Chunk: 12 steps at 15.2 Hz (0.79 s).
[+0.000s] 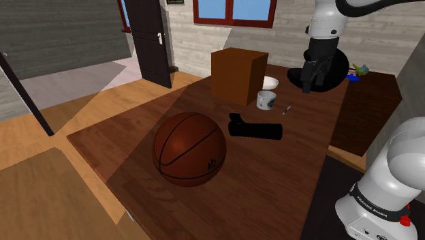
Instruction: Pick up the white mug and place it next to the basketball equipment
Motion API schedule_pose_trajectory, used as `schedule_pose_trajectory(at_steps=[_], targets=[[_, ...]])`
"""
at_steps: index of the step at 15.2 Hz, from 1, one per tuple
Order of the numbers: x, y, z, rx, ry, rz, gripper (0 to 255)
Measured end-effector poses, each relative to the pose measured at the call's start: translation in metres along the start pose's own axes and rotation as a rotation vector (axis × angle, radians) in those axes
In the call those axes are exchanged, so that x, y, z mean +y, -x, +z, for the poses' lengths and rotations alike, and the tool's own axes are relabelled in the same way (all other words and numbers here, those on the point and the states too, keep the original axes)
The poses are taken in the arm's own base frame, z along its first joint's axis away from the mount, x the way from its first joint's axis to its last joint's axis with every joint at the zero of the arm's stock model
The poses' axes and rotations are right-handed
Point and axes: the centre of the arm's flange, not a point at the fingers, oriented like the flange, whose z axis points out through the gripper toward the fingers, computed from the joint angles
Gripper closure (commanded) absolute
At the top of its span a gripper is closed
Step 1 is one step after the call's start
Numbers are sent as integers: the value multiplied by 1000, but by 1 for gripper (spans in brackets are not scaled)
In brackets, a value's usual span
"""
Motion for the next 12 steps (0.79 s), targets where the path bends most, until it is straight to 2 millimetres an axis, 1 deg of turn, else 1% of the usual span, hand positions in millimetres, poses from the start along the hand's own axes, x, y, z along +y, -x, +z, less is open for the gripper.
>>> schedule_pose_trajectory(at_steps=[1, 4, 7, 9, 10, 11, 12], targets=[[0, 0, 0, 0, 0, 0, 0], [17, -18, 10, 6, -6, -3, 0], [40, -43, 21, 15, -15, -6, 0], [58, -60, 36, 21, -20, -9, 0], [63, -70, 38, 25, -23, -11, 0], [76, -80, 44, 28, -26, -11, 0], [81, -89, 50, 31, -28, -13, 0]])
